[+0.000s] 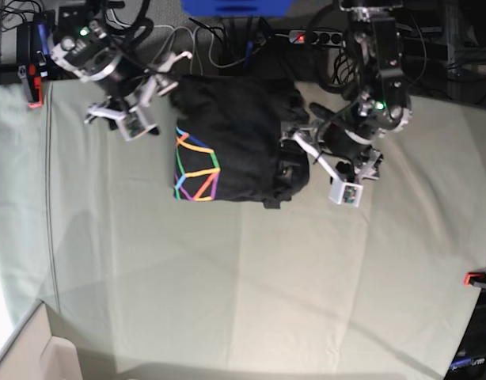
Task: Layout the t-shirt on the table in an organized manner, then fold the t-shirt properly
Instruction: 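Grasp the folded bundle's sides with both grippers, then pull the bundle's sides outward with both grippers to square it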
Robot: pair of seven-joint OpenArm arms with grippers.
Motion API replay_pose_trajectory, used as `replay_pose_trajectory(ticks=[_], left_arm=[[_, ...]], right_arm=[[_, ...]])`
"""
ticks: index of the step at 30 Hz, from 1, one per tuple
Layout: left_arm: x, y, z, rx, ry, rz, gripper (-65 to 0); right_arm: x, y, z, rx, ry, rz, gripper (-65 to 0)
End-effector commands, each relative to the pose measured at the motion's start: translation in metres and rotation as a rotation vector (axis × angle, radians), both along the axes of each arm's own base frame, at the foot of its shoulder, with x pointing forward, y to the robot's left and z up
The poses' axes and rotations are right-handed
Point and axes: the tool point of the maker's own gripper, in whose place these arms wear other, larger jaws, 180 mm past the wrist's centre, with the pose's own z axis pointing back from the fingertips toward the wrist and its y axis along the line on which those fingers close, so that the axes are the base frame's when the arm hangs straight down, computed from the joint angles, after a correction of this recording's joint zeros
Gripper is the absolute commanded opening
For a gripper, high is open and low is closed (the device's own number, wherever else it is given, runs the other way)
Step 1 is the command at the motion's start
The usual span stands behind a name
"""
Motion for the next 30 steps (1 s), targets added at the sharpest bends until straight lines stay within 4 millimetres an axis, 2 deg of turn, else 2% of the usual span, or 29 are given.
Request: replay_pose_trajectory(ticks=[1, 4, 8, 11, 13, 16, 17, 22, 25, 30], left_arm=[[0.010, 0.006, 0.017, 0.005, -0.066, 0.001, -2.5], [0.007, 0.019, 0.015, 0.044, -0.063, -0.007, -2.5], [0.006, 0.053, 0.013, 0.075, -0.056, 0.070, -2.5], [0.004, 0.074, 0.013, 0.088, -0.049, 0.130, -2.5], [0.003, 0.083, 0.013, 0.094, -0.046, 0.153, -2.5], [-0.003, 0.093, 0.010, 0.101, -0.034, 0.184, -2.5], [-0.005, 0.094, 0.009, 0.101, -0.028, 0.186, -2.5], [-0.014, 0.088, 0.002, 0.091, -0.007, 0.182, -2.5], [-0.015, 0.078, 0.000, 0.062, 0.000, 0.189, -2.5], [-0.015, 0.067, -0.001, 0.029, 0.003, 0.196, -2.5]], right_arm=[[0.009, 0.004, 0.012, 0.034, -0.047, -0.012, -31.2], [0.029, 0.010, 0.021, 0.062, -0.092, -0.033, -36.5], [0.050, 0.026, 0.020, 0.117, -0.100, -0.052, -51.9], [0.058, 0.031, 0.003, 0.114, -0.030, -0.049, -58.2], [0.057, 0.033, -0.011, 0.108, 0.027, -0.044, -58.3], [0.046, 0.034, -0.035, 0.113, 0.108, -0.044, -58.4], [0.042, 0.033, -0.043, 0.113, 0.131, -0.044, -58.4], [0.030, 0.004, -0.064, 0.072, 0.190, -0.081, -58.4], [0.030, -0.013, -0.066, 0.053, 0.193, -0.119, -58.4], [0.031, -0.016, -0.063, 0.049, 0.185, -0.125, -58.4]])
